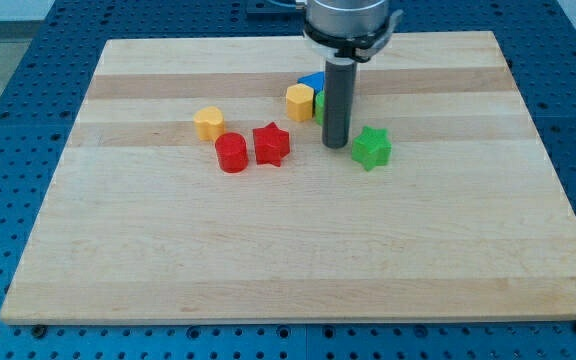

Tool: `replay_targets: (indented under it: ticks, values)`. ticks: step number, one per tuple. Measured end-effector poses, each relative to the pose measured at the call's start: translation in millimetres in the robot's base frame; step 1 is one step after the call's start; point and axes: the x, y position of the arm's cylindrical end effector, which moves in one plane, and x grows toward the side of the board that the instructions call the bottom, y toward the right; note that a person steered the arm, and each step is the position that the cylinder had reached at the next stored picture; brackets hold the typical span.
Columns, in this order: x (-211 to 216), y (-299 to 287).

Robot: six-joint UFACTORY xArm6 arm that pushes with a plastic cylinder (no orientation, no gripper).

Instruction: Push red circle into yellow hexagon

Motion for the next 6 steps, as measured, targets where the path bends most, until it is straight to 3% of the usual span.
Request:
replay_targets:
  ticks: [6]
  values:
    - [0.0, -68.5]
